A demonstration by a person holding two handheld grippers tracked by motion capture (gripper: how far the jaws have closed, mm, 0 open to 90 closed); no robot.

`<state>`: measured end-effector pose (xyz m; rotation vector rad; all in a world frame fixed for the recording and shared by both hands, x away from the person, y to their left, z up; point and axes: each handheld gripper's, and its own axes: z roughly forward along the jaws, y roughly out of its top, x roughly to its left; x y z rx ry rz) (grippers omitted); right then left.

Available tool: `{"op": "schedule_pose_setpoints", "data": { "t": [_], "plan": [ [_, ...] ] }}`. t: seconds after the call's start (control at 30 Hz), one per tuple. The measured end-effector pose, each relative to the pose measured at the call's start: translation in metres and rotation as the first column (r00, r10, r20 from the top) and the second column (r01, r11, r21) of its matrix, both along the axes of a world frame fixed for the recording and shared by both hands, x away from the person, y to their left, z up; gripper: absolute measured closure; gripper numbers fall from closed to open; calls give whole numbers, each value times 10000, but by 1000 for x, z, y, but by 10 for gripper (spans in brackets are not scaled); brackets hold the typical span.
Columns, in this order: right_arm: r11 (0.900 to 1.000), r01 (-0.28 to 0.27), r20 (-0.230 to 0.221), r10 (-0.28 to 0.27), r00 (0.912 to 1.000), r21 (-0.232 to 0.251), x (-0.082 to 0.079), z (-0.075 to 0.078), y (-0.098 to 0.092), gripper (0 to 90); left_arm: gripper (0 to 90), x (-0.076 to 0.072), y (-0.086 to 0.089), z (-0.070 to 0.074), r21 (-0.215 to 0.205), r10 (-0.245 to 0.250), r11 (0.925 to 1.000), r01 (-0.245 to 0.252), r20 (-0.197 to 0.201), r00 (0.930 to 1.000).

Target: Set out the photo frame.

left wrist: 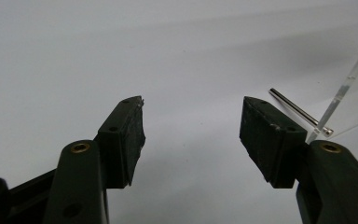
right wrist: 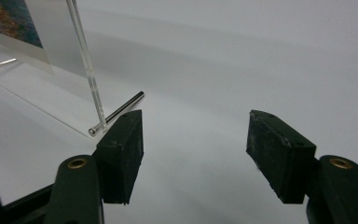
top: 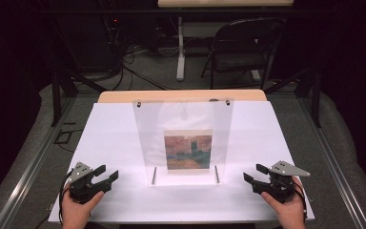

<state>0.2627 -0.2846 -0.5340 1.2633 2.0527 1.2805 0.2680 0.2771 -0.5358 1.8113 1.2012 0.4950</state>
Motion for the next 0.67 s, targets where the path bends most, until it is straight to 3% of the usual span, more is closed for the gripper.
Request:
{"op": "schedule_pose_setpoints", "data": {
  "t": [0.27,0.67],
  "plan": [
    [9997,-240,-249,238,9994,-69,2,-5,3,372,397,3,-6,-7,140,-438,9989,444,-369,9984],
    [9998,-109,-684,121,9976,183,5,-9,-3,372,396,6,-2,-10,-138,-237,9996,228,-668,9975]
  ]
}}
